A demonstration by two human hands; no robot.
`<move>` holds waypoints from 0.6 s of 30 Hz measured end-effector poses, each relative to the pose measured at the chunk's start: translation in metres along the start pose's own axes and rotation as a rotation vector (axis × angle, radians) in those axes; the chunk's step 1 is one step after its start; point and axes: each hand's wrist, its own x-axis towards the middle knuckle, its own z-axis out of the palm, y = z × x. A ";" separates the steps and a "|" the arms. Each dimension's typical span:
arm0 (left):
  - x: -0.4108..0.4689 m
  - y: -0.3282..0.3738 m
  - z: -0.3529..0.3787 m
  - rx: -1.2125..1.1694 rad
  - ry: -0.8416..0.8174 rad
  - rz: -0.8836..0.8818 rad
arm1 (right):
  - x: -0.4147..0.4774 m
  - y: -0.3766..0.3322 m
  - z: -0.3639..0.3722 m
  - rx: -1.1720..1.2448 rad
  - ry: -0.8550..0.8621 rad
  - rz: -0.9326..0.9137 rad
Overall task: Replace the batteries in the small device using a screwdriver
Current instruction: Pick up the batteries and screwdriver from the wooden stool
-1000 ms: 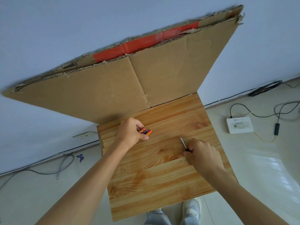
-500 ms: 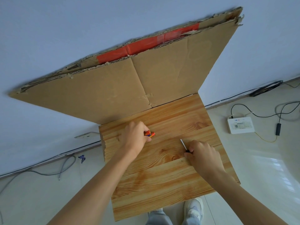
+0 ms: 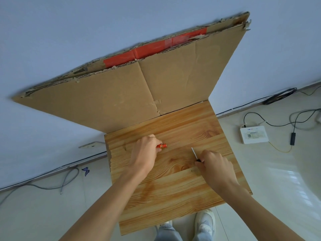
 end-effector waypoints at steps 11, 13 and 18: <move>-0.030 0.043 -0.077 -0.446 -0.045 0.002 | -0.038 -0.024 -0.079 0.144 0.098 -0.013; -0.049 0.061 -0.110 -0.496 -0.059 0.050 | -0.055 -0.030 -0.106 0.198 0.125 -0.024; -0.113 0.113 -0.208 -0.605 -0.042 0.151 | -0.121 -0.041 -0.195 0.387 0.207 -0.035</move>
